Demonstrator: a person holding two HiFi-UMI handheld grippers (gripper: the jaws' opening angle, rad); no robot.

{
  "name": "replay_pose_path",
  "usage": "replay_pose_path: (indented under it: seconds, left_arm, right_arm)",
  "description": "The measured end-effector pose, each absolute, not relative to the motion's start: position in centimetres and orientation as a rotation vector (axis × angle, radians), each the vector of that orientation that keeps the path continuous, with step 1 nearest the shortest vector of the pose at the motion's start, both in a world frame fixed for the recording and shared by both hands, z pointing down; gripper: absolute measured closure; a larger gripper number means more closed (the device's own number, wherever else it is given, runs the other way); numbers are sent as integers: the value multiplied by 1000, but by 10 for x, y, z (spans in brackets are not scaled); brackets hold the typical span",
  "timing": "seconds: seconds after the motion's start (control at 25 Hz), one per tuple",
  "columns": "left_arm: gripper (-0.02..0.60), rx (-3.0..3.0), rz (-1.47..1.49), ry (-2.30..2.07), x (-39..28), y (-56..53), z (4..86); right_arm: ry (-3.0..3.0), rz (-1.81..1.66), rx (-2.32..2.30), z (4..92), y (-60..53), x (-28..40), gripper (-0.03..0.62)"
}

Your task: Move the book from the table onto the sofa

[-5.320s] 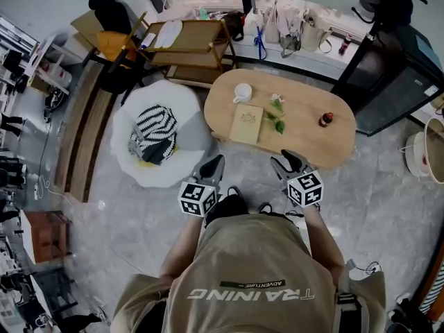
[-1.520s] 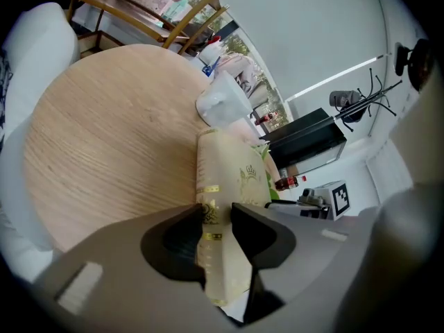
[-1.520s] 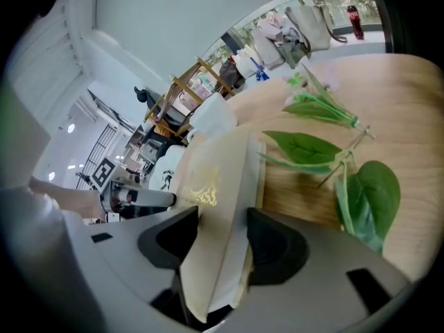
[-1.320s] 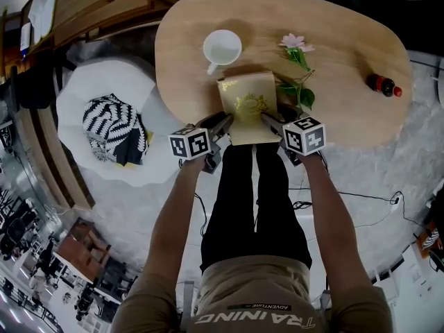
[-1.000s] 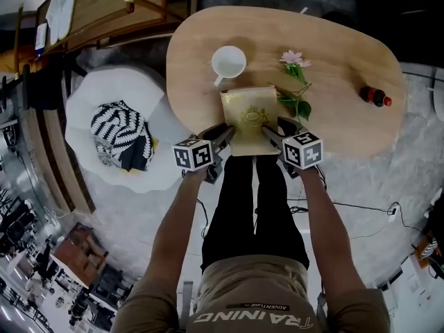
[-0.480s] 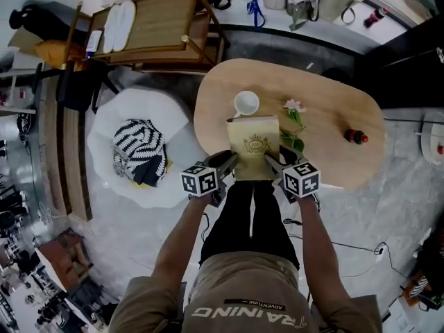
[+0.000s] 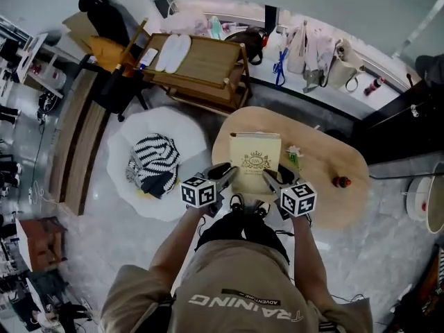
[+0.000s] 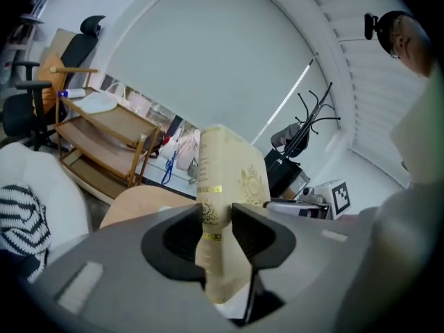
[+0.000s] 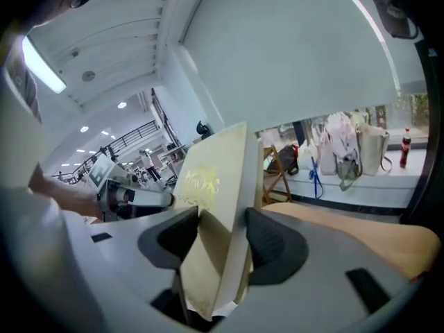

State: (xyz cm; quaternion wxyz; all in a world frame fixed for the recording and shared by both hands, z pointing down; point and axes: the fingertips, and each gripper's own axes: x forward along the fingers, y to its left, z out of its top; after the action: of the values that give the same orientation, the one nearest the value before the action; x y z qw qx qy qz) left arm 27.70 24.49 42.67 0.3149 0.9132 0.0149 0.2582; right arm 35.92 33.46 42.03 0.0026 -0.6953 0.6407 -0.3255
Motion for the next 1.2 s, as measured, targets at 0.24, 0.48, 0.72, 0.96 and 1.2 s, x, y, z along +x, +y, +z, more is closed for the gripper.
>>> replay_pose_path:
  seconds: [0.24, 0.48, 0.72, 0.96, 1.2]
  left_arm:
    - [460, 2499, 579, -94, 254, 221, 370]
    - [460, 2527, 499, -224, 228, 207, 339]
    - [460, 2491, 471, -370, 203, 197, 343]
    - [460, 2433, 413, -520, 144, 168, 350]
    - [460, 2368, 359, -614, 88, 139, 358]
  right_arm:
    - [2160, -847, -2136, 365, 303, 345, 378]
    - [2308, -757, -2044, 335, 279, 326, 378]
    - [2452, -781, -1914, 338, 257, 309, 378]
    - [2602, -842, -1752, 346, 213, 257, 378]
    - [2741, -852, -1659, 348, 171, 206, 378]
